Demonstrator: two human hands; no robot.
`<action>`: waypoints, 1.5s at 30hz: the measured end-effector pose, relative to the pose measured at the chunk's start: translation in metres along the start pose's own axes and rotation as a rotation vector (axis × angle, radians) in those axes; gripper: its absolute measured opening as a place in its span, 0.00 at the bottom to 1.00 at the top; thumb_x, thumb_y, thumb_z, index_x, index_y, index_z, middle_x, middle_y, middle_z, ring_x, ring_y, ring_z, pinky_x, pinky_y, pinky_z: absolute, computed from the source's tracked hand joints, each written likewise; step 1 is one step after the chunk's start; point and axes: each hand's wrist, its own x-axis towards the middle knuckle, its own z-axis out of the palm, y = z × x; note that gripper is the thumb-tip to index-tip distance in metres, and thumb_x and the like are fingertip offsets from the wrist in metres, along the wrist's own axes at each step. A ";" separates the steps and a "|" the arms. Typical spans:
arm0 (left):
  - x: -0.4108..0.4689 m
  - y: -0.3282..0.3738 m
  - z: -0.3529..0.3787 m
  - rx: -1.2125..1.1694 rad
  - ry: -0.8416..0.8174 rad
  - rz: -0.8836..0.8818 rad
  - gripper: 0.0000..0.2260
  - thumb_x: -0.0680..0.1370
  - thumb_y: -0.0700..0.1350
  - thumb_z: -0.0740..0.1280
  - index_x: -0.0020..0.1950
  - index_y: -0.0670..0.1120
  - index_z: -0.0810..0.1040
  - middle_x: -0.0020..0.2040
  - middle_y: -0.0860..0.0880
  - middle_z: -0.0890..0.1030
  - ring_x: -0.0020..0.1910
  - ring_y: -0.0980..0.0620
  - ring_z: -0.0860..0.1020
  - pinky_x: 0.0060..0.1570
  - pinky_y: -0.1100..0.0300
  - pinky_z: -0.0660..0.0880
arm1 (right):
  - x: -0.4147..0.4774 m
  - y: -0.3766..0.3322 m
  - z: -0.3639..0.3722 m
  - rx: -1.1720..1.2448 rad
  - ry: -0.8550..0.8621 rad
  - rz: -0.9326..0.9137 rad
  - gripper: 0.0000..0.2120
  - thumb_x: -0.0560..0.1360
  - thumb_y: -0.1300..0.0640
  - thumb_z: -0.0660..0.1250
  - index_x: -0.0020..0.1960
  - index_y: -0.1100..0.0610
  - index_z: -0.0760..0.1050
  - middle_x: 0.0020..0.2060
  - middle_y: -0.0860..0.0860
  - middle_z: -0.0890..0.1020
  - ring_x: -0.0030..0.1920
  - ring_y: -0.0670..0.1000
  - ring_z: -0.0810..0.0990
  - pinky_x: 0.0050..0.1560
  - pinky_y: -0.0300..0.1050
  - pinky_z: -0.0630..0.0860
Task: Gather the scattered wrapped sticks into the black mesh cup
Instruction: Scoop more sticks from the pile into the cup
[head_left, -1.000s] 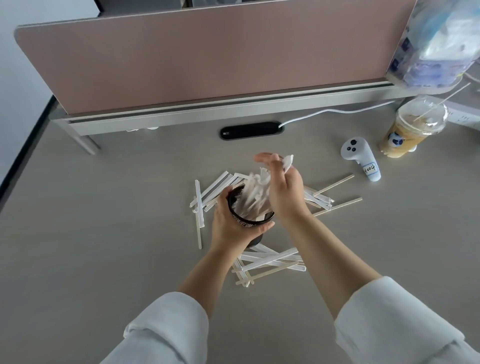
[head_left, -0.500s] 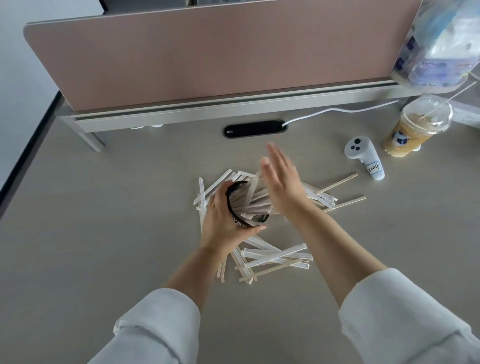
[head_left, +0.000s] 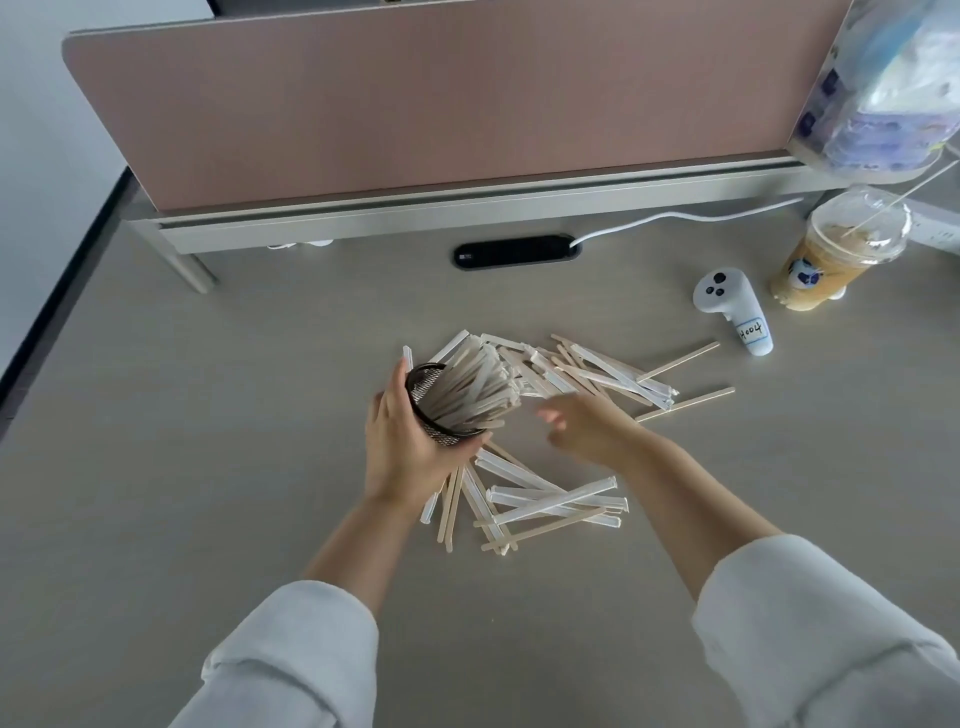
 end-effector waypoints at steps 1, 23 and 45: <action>-0.001 -0.001 -0.001 0.011 0.000 -0.004 0.51 0.55 0.53 0.80 0.70 0.39 0.58 0.63 0.44 0.74 0.59 0.42 0.71 0.61 0.53 0.65 | -0.003 0.003 0.009 -0.103 -0.119 -0.017 0.23 0.73 0.61 0.66 0.68 0.55 0.70 0.66 0.53 0.75 0.63 0.55 0.76 0.64 0.48 0.73; -0.025 -0.020 -0.022 -0.022 0.042 -0.054 0.46 0.60 0.48 0.79 0.70 0.40 0.59 0.65 0.42 0.70 0.65 0.43 0.68 0.65 0.48 0.66 | -0.013 -0.009 0.073 -0.403 0.089 0.102 0.16 0.77 0.66 0.56 0.64 0.64 0.68 0.60 0.59 0.76 0.61 0.59 0.74 0.57 0.49 0.75; -0.031 -0.050 -0.052 0.005 0.052 -0.133 0.46 0.59 0.50 0.79 0.70 0.42 0.59 0.65 0.44 0.71 0.64 0.45 0.69 0.64 0.53 0.66 | -0.007 -0.070 0.099 -0.025 0.147 0.193 0.26 0.78 0.42 0.56 0.65 0.61 0.64 0.61 0.59 0.73 0.59 0.62 0.77 0.48 0.51 0.76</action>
